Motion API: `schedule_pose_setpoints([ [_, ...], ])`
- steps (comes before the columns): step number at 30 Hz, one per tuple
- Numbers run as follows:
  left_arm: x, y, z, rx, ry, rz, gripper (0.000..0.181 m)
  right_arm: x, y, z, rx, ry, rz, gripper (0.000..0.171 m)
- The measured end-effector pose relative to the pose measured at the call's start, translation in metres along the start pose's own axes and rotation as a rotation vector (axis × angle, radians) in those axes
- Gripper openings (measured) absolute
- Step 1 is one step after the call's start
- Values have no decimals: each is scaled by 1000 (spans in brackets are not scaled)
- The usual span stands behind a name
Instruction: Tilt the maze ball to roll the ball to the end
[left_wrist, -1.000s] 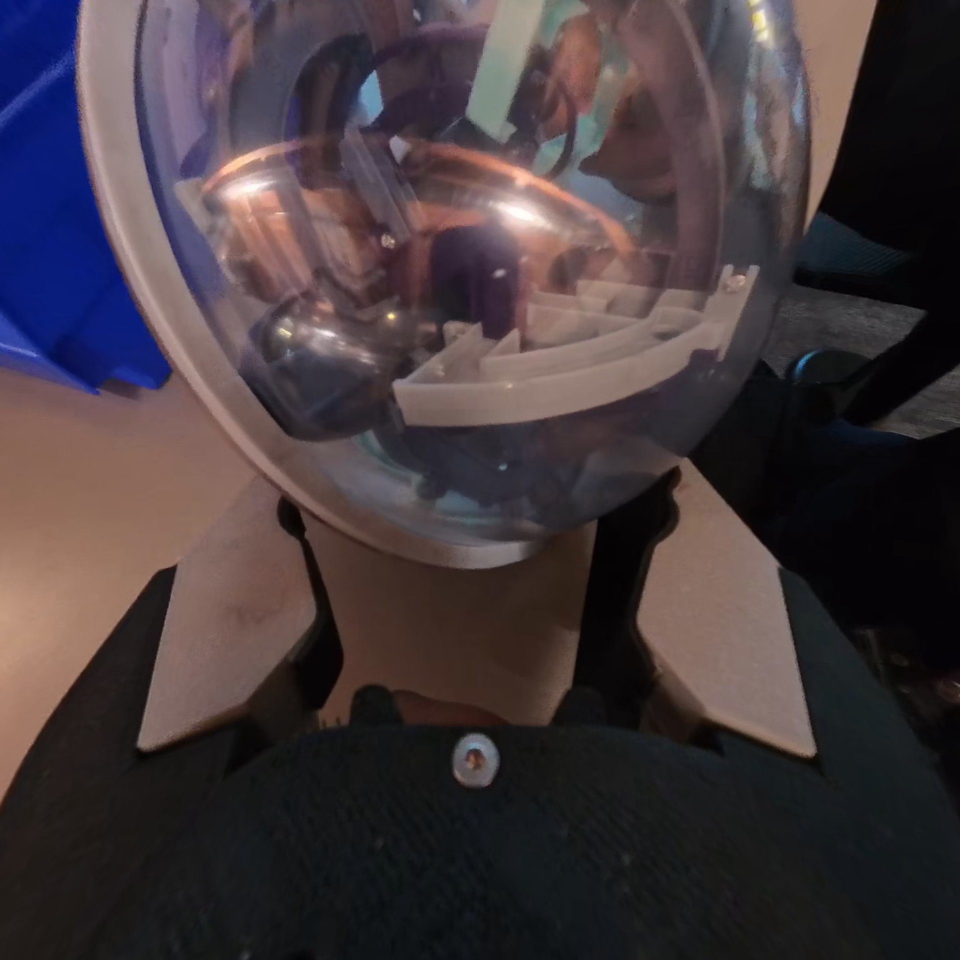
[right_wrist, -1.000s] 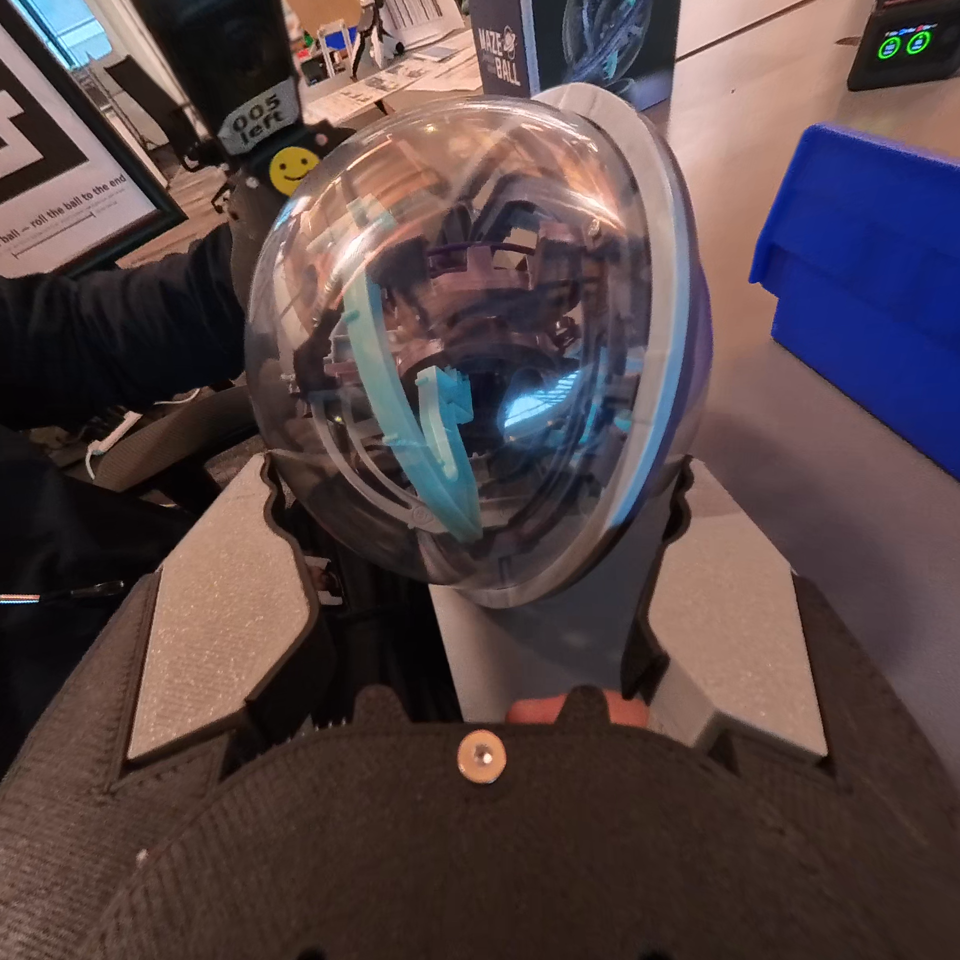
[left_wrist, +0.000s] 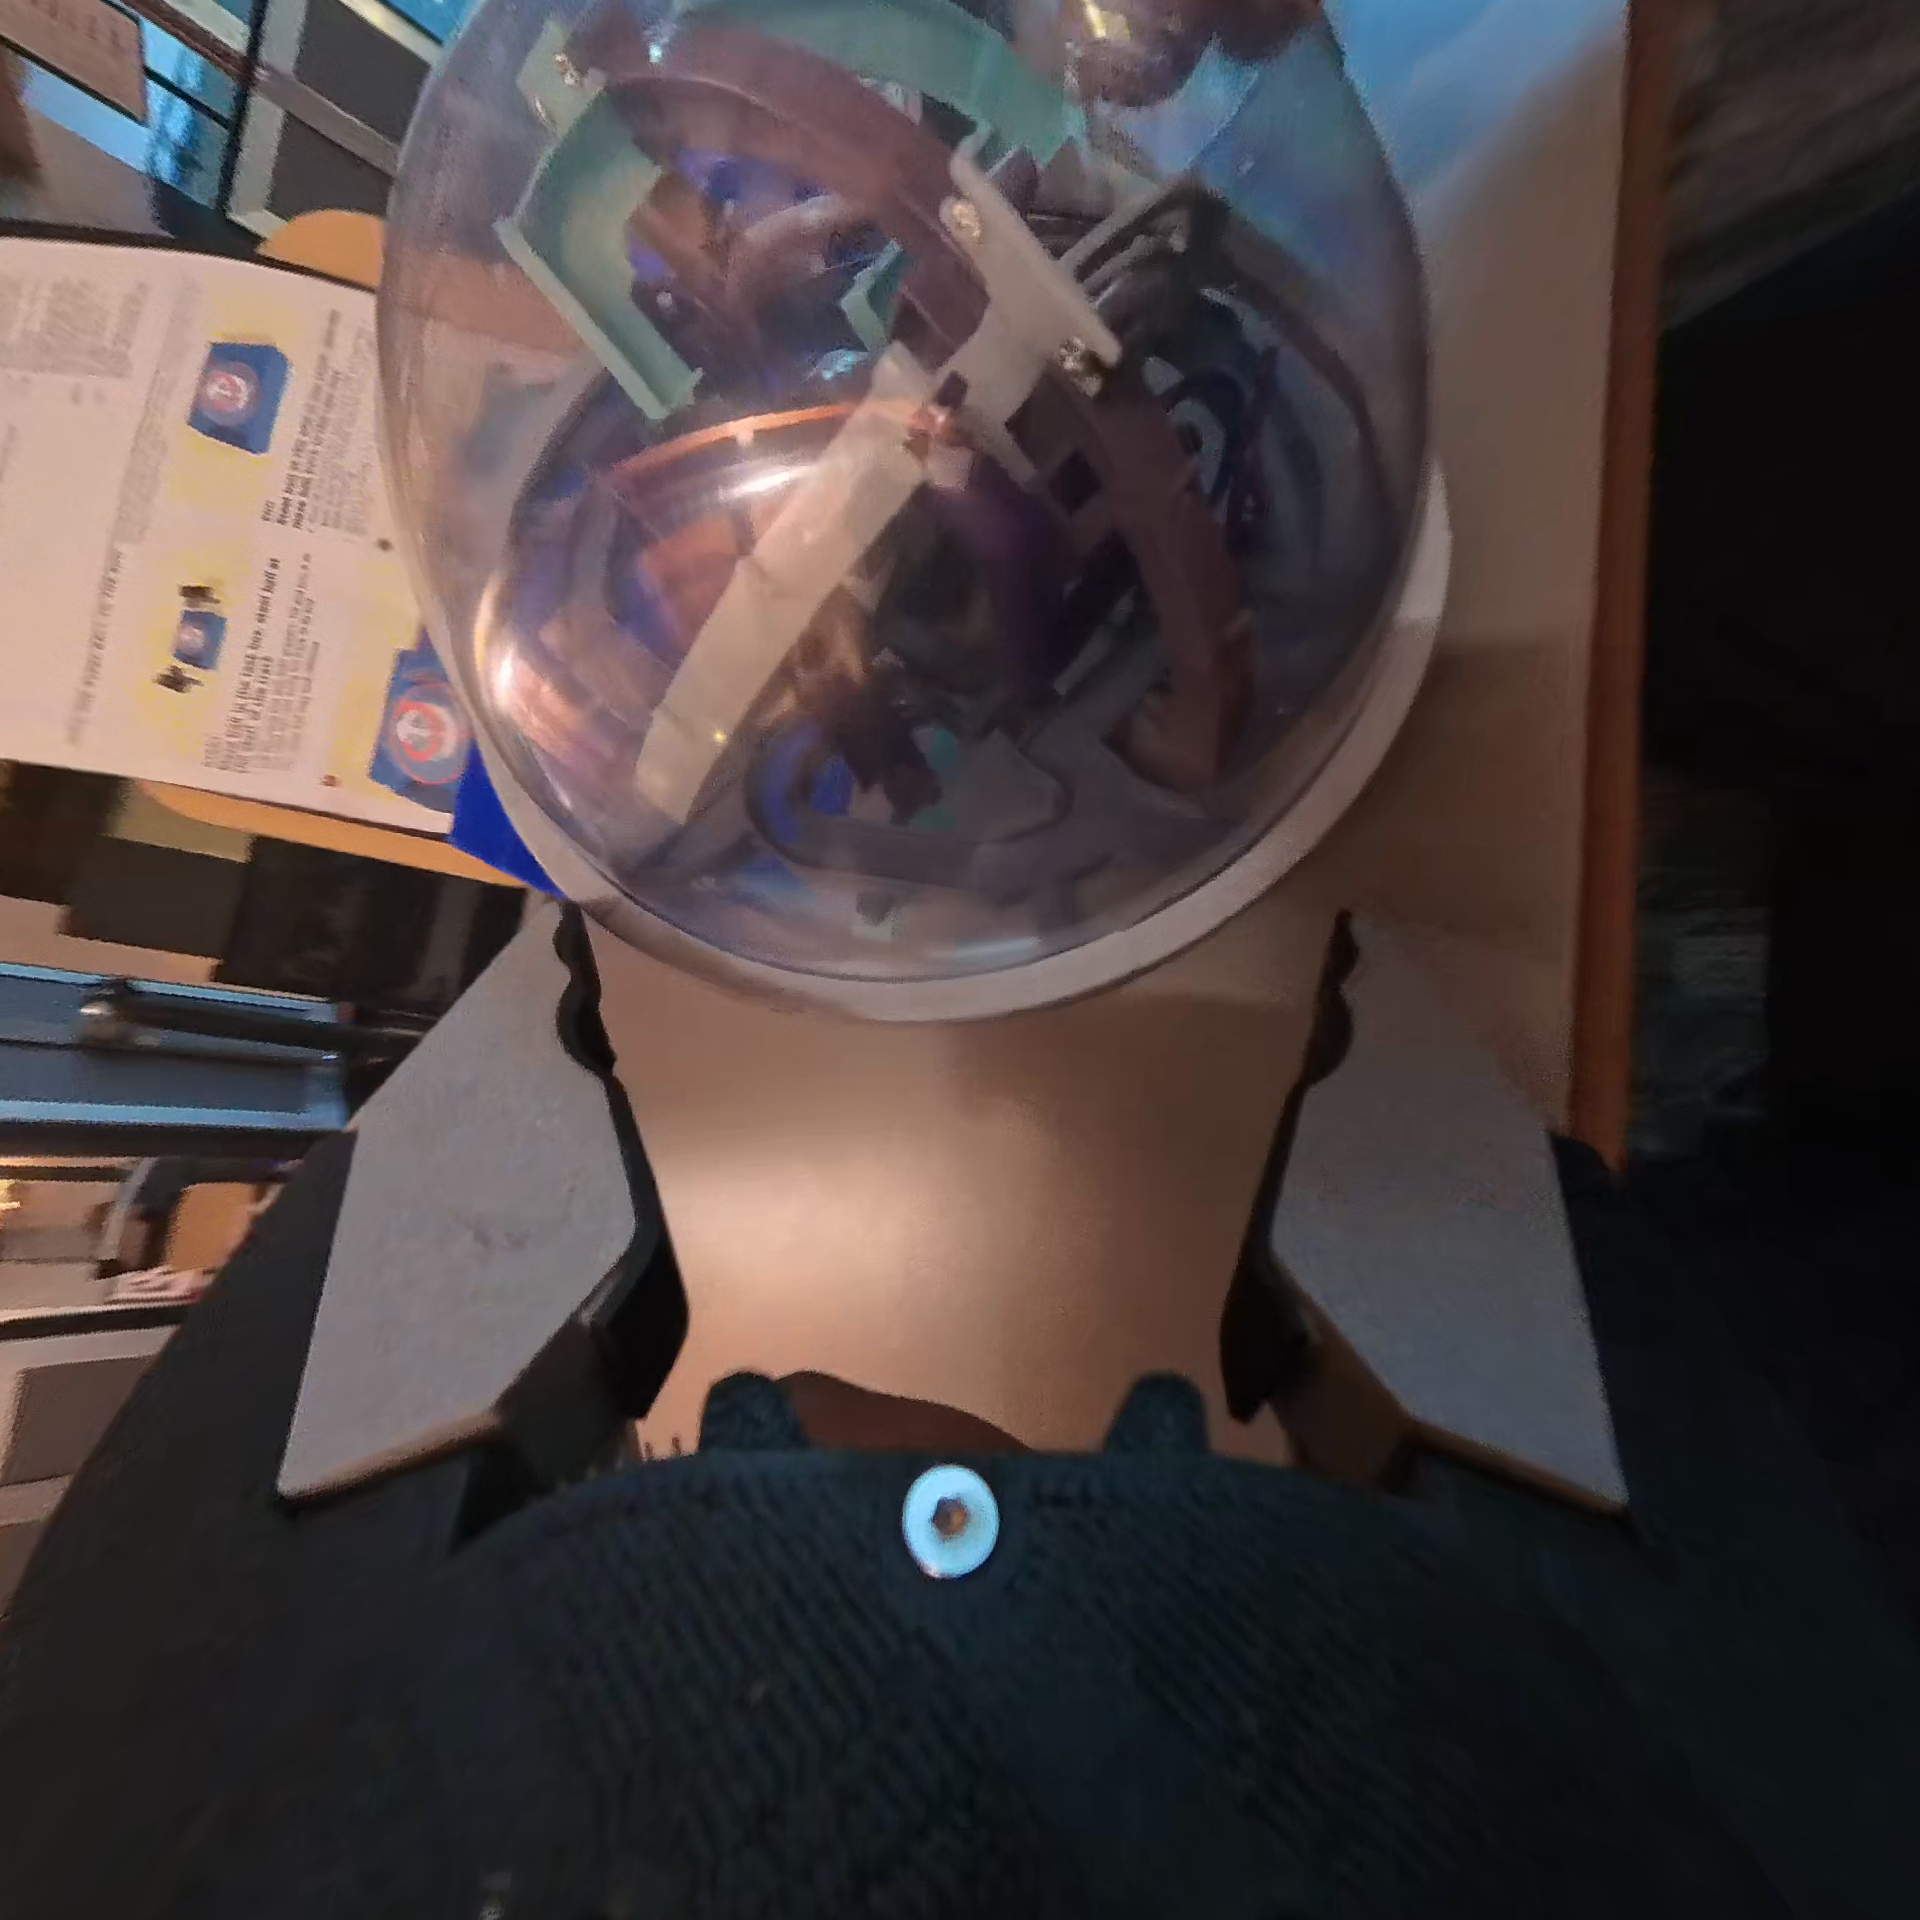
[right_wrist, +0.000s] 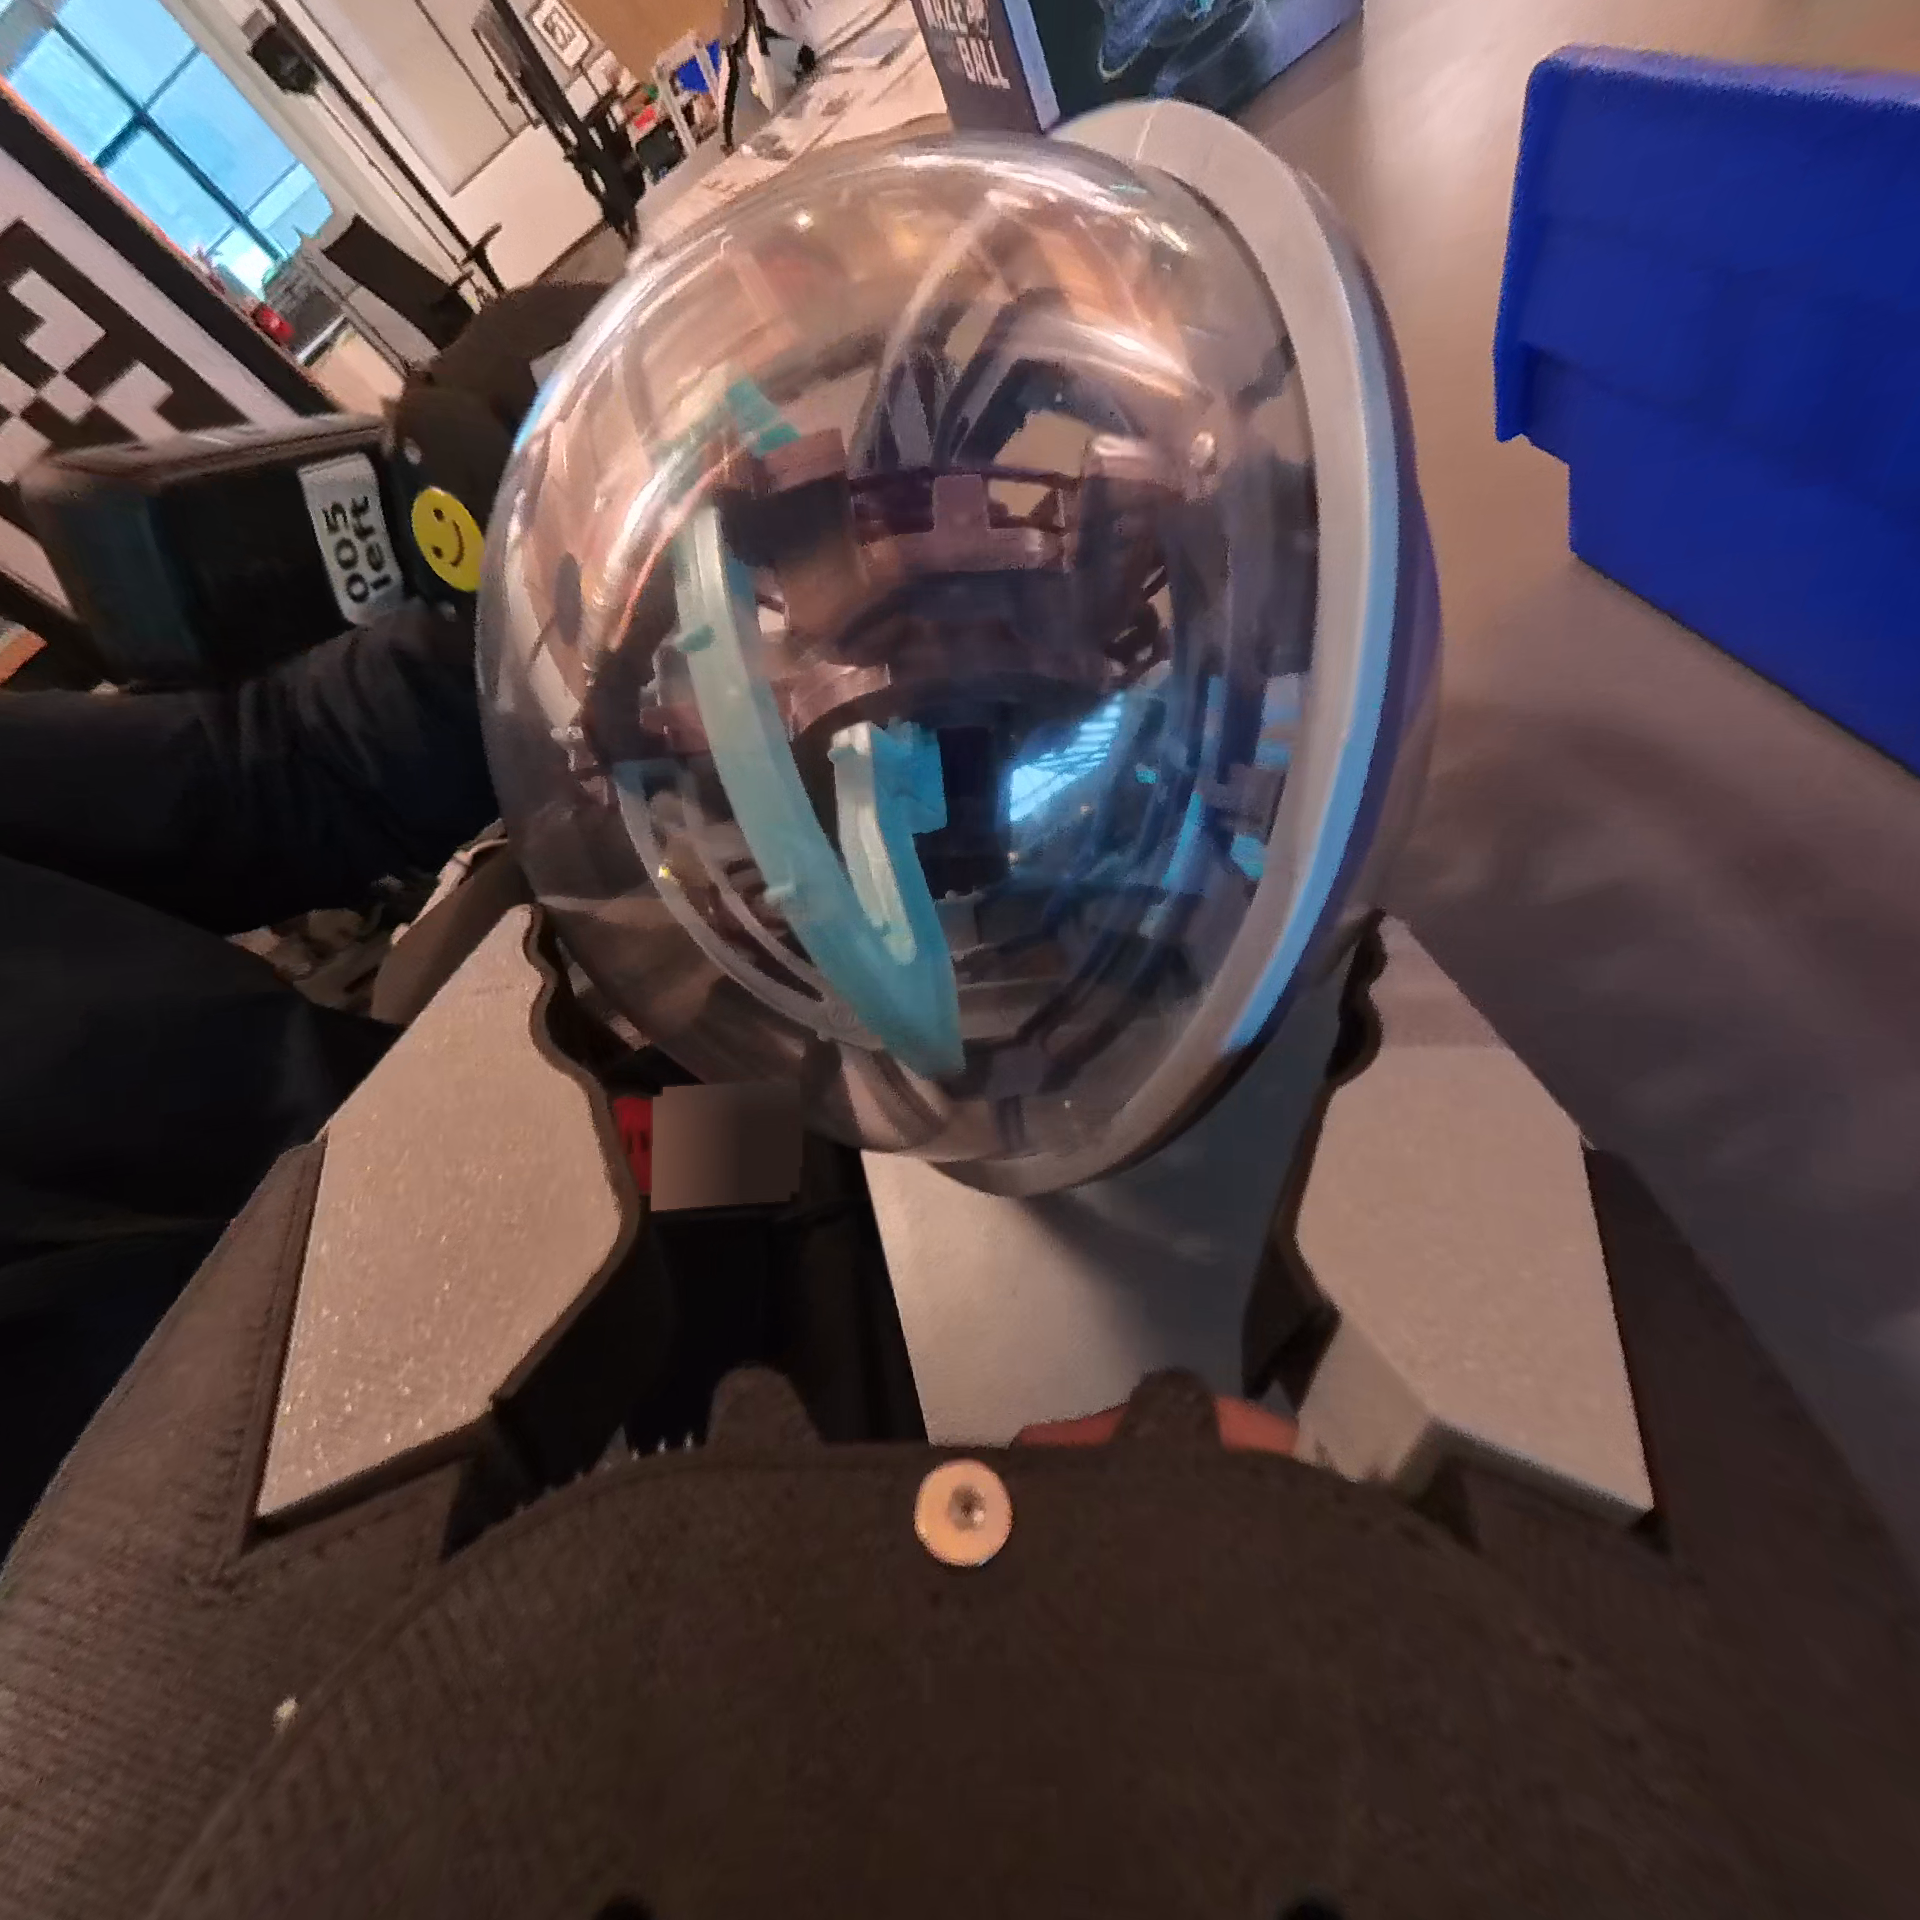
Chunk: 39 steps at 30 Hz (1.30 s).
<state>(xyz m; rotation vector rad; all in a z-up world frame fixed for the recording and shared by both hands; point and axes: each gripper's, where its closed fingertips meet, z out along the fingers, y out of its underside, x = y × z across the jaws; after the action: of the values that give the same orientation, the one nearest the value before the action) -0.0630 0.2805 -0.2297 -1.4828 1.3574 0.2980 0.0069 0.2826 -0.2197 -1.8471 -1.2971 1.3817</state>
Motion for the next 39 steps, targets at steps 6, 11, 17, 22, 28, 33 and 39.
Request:
schedule_pose_setpoints([
  [6, -12, 0, 7, 11, -83, 57, 133, 2, 4, 5, -42, -8, 1, 141],
  [11, -15, 2, 8, 21, -85, 51, 129, 4, 2, 5, -29, -15, 9, 141],
  [17, -16, 8, 10, 26, -46, 6, 122, 9, -7, 6, 17, 71, -97, 145],
  [22, -14, 10, 14, 21, -22, -3, 121, 12, -10, 6, 16, 191, -260, 149],
  [28, -14, 5, 18, 43, -8, -15, 120, 15, -19, -3, 36, 333, -452, 154],
  [33, -15, 4, 22, 37, -13, -12, 121, 19, -20, -4, 42, 421, -578, 156],
  [39, -14, 4, 26, 49, -1, -29, 121, 23, -23, -7, 76, 490, -698, 157],
])
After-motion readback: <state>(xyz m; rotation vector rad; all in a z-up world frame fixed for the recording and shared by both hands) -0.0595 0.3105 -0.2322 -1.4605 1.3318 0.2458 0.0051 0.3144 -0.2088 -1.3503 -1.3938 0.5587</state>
